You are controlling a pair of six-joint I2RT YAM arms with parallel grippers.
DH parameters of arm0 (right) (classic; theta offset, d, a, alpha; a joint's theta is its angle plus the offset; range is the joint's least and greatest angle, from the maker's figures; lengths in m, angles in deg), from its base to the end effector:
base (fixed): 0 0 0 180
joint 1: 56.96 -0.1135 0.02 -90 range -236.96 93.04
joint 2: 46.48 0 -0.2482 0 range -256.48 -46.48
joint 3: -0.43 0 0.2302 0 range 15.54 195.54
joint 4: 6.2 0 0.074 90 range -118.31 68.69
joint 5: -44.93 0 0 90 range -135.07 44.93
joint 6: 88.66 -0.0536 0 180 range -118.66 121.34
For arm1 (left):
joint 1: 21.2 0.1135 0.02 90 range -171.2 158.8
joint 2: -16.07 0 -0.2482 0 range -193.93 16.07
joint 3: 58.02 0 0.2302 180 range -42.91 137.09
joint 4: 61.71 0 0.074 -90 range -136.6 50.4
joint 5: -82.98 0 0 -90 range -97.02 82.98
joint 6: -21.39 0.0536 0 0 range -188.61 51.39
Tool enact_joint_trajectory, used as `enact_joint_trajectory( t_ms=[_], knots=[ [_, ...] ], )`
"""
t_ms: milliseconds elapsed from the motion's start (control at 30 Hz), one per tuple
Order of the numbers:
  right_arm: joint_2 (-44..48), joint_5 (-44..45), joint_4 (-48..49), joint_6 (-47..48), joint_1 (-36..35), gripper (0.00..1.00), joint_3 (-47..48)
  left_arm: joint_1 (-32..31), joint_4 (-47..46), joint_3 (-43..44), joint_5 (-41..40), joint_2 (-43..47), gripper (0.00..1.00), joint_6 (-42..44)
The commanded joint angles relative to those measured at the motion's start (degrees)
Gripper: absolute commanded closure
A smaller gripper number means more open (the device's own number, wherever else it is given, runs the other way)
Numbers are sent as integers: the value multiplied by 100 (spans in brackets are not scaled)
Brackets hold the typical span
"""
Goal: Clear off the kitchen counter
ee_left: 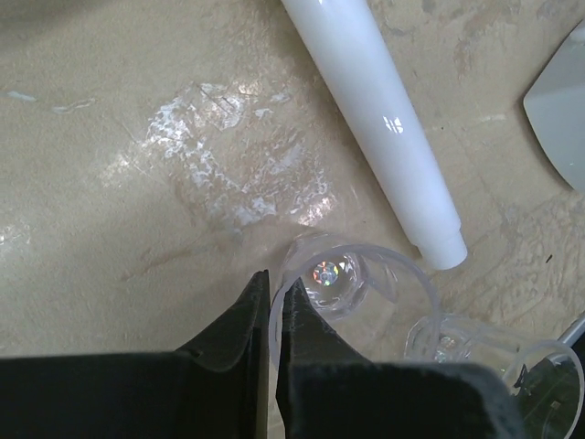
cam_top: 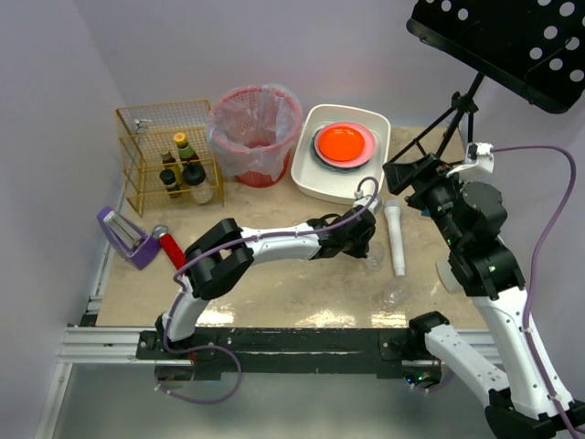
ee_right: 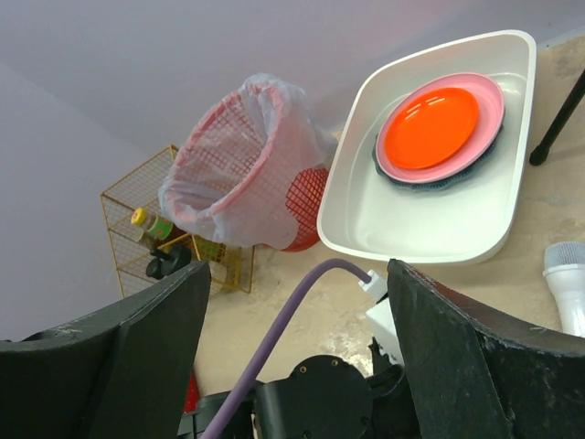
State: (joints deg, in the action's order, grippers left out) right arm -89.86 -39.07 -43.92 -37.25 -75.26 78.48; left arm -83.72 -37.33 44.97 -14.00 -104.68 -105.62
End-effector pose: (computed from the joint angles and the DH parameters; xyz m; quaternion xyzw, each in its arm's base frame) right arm 0.1499 0.0437 0.4081 0.1631 0.7070 0.2939 0.6222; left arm 0.2183 -0.4055 0.1712 0.1773 0.8953 -0.2731 0.3040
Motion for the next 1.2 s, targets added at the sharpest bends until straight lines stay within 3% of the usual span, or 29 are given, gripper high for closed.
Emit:
enact_joint_trajectory(
  t_ms=[0, 200, 333, 533, 633, 800, 833, 1033, 1167],
  knots=[
    [75, -169, 484, -87, 11, 18, -316, 3, 48, -235, -259, 621, 100, 98],
    [330, 199, 1828, -202, 11, 17, -1081, 73, 127, -1061, -479, 1860, 100, 19],
    [172, 25, 2226, -131, 11, 17, -1205, 292, 145, -1789, -287, 2765, 100, -156],
    [-478, -922, 2365, -105, 11, 16, -1099, 1565, -830, -3284, 1231, 4539, 100, -745],
    [-514, -1573, 2760, -88, 11, 15, -1318, 2181, -1226, -3514, 1901, 5156, 100, -772],
    [-330, -3163, 4569, -227, 11, 14, -1854, 2701, -1262, -3014, 2815, 5500, 100, -632],
    [-434, -3688, 5138, -419, 11, 13, -1986, 2867, -1549, -2857, 3399, 5518, 100, -762],
    [-576, -4528, 6522, -1001, 11, 10, -2145, 3307, -2982, -2898, 4713, 5527, 100, -1781],
    [-690, -4853, 6778, -1159, 11, 5, -2005, 3413, -4072, -3013, 5189, 5448, 100, -2414]
  ],
)
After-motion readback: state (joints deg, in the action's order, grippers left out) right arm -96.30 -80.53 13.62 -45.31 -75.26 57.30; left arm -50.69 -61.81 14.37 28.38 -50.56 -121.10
